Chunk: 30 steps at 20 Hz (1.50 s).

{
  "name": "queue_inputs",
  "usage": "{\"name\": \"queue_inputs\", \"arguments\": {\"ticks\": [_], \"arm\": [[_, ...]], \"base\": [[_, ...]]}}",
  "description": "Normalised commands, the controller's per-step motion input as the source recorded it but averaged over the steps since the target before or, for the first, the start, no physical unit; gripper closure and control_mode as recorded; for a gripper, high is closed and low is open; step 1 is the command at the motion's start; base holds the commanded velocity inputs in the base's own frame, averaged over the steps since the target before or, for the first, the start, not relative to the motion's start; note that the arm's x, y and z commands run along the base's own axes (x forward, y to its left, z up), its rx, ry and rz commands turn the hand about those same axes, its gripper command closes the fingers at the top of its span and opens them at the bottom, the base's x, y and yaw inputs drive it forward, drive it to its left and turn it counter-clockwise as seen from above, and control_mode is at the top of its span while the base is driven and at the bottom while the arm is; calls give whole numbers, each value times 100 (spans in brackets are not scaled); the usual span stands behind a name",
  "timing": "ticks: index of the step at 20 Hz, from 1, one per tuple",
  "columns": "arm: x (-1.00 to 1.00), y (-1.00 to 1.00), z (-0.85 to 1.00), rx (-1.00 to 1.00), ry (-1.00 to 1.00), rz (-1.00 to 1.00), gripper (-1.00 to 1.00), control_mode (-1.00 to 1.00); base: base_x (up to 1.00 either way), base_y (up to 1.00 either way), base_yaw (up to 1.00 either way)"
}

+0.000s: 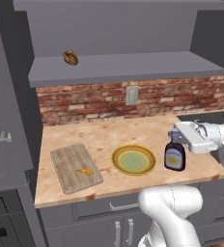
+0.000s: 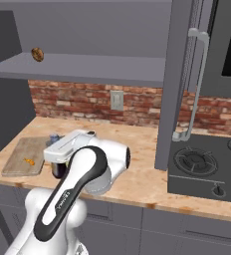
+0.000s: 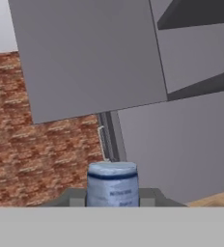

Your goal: Pick the shrimp from the plate and place it on the cutting board. Then pick the condiment bottle from the cabinet and place it next to the cutting board.

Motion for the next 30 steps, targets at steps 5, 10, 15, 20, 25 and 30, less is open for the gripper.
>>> {"name": "queue_inputs", "arguments": {"ticks": [5,10,15,20,25,30], "arm": [[0,-7,-27,0,0,5,100,-100],[0,-1,-31,0,0,7,100,-100],[0,-7,-7,2,0,6,100,-100],[0,-22,0,2,0,4,100,-100],[0,-26,0,0,-1,3,100,-100],[0,-25,-5,0,-3,3,100,-100]], "base": [[0,0,0],[0,0,0],[0,0,0],[0,0,0],[0,0,0],[0,0,0]]}}
